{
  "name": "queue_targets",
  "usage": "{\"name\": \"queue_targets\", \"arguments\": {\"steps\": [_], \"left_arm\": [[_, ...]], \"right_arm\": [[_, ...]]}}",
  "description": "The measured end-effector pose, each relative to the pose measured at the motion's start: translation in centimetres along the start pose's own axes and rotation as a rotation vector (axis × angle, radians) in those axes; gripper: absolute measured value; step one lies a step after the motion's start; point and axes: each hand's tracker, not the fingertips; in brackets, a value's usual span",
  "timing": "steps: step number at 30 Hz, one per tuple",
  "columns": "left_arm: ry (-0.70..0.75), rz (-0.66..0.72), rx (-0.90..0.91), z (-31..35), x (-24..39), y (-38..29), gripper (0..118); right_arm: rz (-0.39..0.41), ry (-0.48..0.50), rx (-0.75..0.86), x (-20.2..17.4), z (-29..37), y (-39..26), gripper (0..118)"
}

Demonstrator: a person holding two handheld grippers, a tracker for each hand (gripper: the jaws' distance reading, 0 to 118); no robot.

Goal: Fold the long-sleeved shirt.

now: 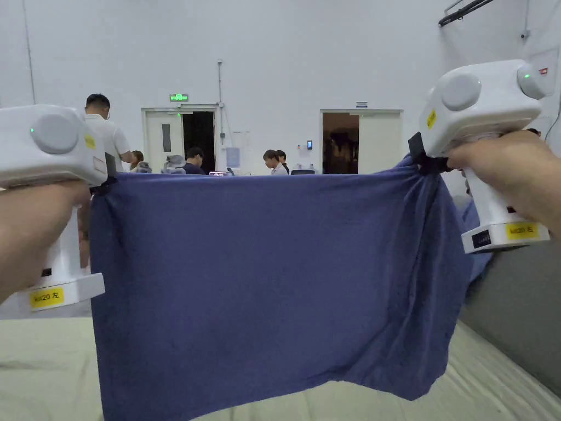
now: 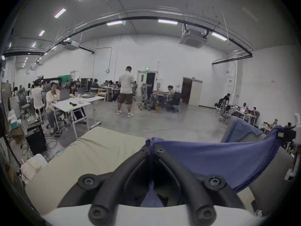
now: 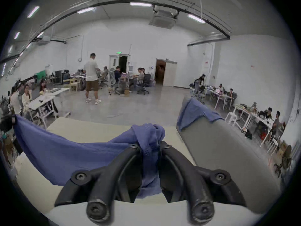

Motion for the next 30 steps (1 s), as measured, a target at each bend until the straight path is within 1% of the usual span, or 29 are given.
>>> {"name": "queue_targets", "arguments": {"steps": [3,6,9,11,13,16,18,19,20,21,22,23,25,26,27,28,30], "left_arm": [[0.001,-0.002,0.002,-2.7,0.4,-1.7,0],[0.003,-0.025,-0.037,-5.4,0.5,-5.6,0],[0.023,-0.076,-0.152,-8.6,0.1,-11.6,0],[0.014,-0.080,-0.231,-10.2,-0.6,-16.6,0],[0.002,-0.077,-0.325,-11.2,-1.2,-22.2,0],[-0.024,-0.098,-0.445,-11.2,-2.3,-29.2,0],[-0.022,-0.137,-0.488,-10.1,-3.0,-33.0,0],[-0.018,-0.169,-0.505,-9.2,-3.2,-34.9,0],[-0.013,-0.214,-0.530,-7.9,-3.5,-36.6,0],[-0.019,-0.193,-0.530,-7.2,-4.2,-38.2,0],[-0.034,-0.185,-0.592,-5.9,-4.5,-39.6,0],[-0.045,-0.181,-0.617,-4.4,-4.8,-40.7,0],[-0.086,-0.178,-0.627,-0.3,-5.6,-42.7,0],[-0.094,-0.194,-0.613,1.8,-5.8,-43.6,0],[-0.110,-0.245,-0.607,4.0,-5.8,-44.4,0],[-0.106,-0.295,-0.604,6.1,-5.9,-45.1,0],[-0.125,-0.312,-0.636,10.2,-6.7,-46.3,0]], "right_arm": [[0.002,-0.020,-0.030,-0.8,-3.8,-1.4,14],[0.029,-0.024,-0.066,-1.1,-8.0,-5.1,14],[0.070,-0.002,-0.161,-1.6,-12.2,-11.2,14],[0.077,0.003,-0.232,-2.0,-14.9,-16.3,14],[0.078,0.006,-0.314,-2.5,-16.8,-22.3,14],[0.120,-0.014,-0.416,-3.2,-18.3,-30.5,14],[0.143,0.003,-0.462,-3.1,-17.8,-35.0,14],[0.176,0.008,-0.481,-3.2,-17.3,-37.0,14],[0.244,0.001,-0.486,-3.5,-16.4,-39.1,14],[0.281,0.014,-0.487,-3.6,-15.2,-40.9,14],[0.253,0.052,-0.486,-3.3,-13.7,-42.5,14],[0.225,0.103,-0.506,-2.9,-12.3,-43.7,14],[0.184,0.134,-0.501,-2.2,-8.2,-46.3,14],[0.170,0.145,-0.509,-1.7,-6.6,-47.3,14],[0.154,0.148,-0.515,-1.1,-4.4,-48.5,14],[0.153,0.149,-0.515,-0.6,-2.5,-49.5,14],[0.170,0.159,-0.530,0.4,0.7,-51.6,14]]}}
